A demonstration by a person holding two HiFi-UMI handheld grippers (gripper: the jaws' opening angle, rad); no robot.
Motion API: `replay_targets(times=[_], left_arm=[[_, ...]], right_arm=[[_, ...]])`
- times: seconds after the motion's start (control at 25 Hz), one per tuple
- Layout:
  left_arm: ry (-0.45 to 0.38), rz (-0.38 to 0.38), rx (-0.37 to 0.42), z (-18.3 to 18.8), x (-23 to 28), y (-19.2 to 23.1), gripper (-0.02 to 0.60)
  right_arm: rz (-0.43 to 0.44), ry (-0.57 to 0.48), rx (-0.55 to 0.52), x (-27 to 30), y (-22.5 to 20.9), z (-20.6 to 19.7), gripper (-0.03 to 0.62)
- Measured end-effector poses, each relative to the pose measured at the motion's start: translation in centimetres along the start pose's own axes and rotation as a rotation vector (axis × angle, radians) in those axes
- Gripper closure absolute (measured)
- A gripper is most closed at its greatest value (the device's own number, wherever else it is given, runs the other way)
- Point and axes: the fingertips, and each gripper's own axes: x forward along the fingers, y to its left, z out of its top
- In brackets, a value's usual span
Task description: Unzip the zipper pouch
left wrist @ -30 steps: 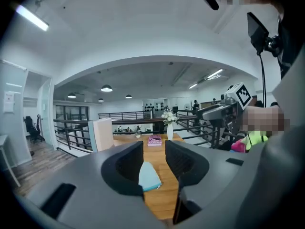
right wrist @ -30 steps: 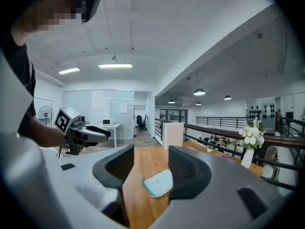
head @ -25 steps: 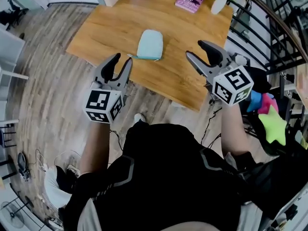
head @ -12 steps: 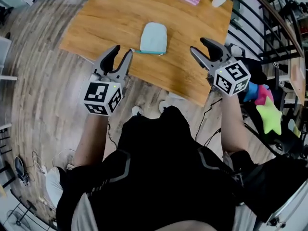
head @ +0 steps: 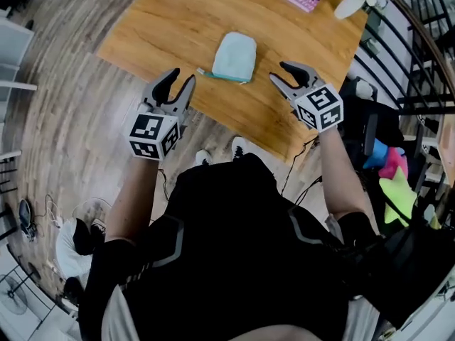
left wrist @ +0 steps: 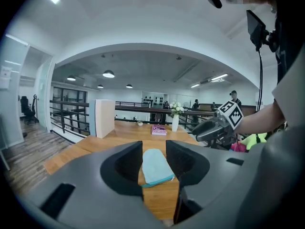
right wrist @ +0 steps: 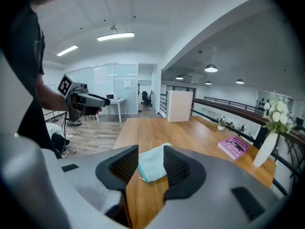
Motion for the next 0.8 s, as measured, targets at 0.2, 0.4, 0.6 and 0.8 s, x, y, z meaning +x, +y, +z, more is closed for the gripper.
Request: replay_targets(times=[0.2, 0.4, 0.6, 0.8], left_arm=[[0.067, 0.001, -0.019, -2.0, 1.6, -1.2, 0.411], [0.113, 0.033, -0.026, -4.4, 3.1, -1.9, 0.411], [0.193, 0.105, -0.076, -7.8, 3.5, -2.6, 0.411], [0.226, 0.147, -0.145, -9.7, 2.7, -2.7, 0.411]], right_arm=[[0.107, 0.072, -0.066, 3.3, -0.4, -3.6, 0.414], [0.209, 0.133, -0.129, 6.5, 0.1, -6.6, 0.414], [0.291, 0.222, -0.245, 9.4, 0.7, -9.8, 0.416], [0.37, 0.284, -0.329, 11.8, 1.3, -12.5, 0.47]])
